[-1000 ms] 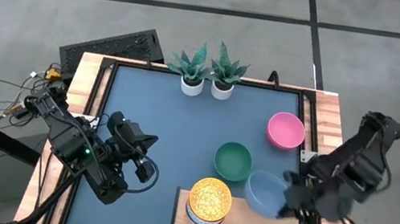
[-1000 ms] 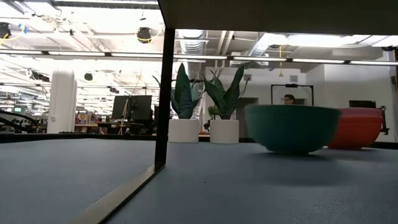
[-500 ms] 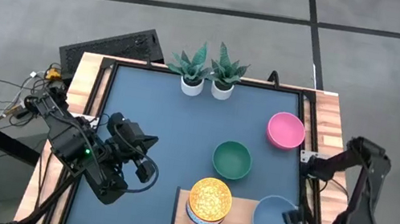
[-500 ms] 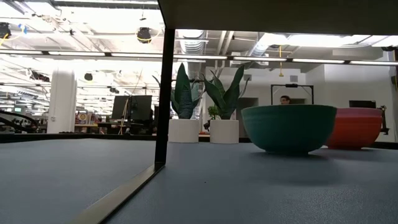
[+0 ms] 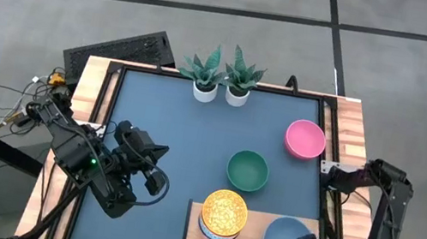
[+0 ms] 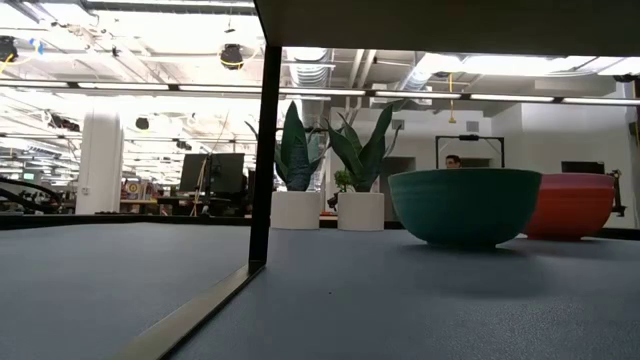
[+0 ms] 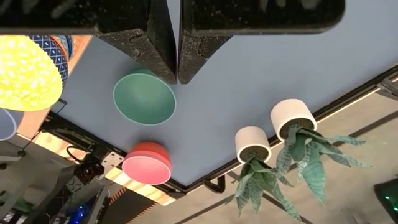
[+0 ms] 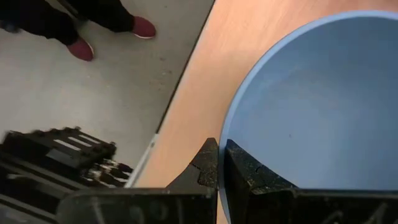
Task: Place and stack bowls onto a shelf
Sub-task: Put the blue bowl on the shelf, then stack the pink bowl on top of the blue bowl on the shelf
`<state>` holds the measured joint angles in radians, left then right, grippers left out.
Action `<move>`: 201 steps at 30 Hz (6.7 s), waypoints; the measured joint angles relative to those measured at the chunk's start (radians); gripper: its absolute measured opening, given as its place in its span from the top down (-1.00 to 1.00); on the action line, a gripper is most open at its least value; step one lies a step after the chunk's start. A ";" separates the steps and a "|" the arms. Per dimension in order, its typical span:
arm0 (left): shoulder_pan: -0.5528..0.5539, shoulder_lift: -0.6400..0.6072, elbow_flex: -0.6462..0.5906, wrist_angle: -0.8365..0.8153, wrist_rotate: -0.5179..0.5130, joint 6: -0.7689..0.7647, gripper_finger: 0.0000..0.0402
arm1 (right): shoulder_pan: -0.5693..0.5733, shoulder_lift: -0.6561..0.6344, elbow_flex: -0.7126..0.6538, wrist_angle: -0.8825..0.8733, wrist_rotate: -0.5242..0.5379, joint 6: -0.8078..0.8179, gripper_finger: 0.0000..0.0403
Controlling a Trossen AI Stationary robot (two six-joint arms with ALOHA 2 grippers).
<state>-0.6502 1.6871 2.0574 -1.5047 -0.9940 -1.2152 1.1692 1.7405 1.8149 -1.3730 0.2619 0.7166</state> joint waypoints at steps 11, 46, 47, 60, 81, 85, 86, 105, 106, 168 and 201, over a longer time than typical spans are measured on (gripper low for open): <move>0.000 0.000 0.000 0.000 0.021 -0.003 1.00 | -0.014 0.000 0.000 0.047 0.006 -0.029 0.62; -0.002 0.000 0.000 -0.002 0.043 0.026 0.55 | -0.652 -0.696 -0.336 -0.202 0.443 0.128 0.16; -0.002 0.000 0.000 -0.003 0.043 0.030 0.55 | -0.685 -0.724 -0.385 -0.200 0.426 0.127 0.16; -0.001 0.000 0.000 -0.008 0.027 0.068 0.55 | -0.923 -0.875 -0.862 -0.022 0.235 0.104 0.16; 0.005 0.000 0.000 -0.009 0.136 0.095 0.55 | -1.345 -0.712 -1.006 0.326 -0.029 -0.335 0.16; 0.005 0.000 0.000 -0.009 0.160 0.102 0.55 | -1.394 -0.663 -1.006 0.344 -0.049 -0.383 0.16; 0.005 0.000 0.000 -0.009 0.164 0.104 0.55 | -1.405 -0.651 -1.006 0.343 -0.052 -0.393 0.16; 0.005 0.000 0.000 -0.032 0.169 0.096 0.55 | -1.538 -0.533 -1.006 0.335 -0.093 -0.486 0.84; 0.005 0.000 0.000 -0.032 0.169 0.096 0.55 | -1.538 -0.533 -1.006 0.340 -0.082 -0.484 0.87; 0.005 0.000 0.000 -0.023 0.055 -0.032 0.55 | 0.018 -0.272 0.072 -0.006 0.164 0.155 0.87; 0.005 0.000 0.000 -0.023 0.071 -0.081 0.55 | -0.011 0.059 0.293 -0.199 0.040 -0.018 0.79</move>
<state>-0.6456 1.6871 2.0571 -1.5274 -0.9230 -1.2961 1.1578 1.7992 2.1082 -1.5718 0.3019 0.6989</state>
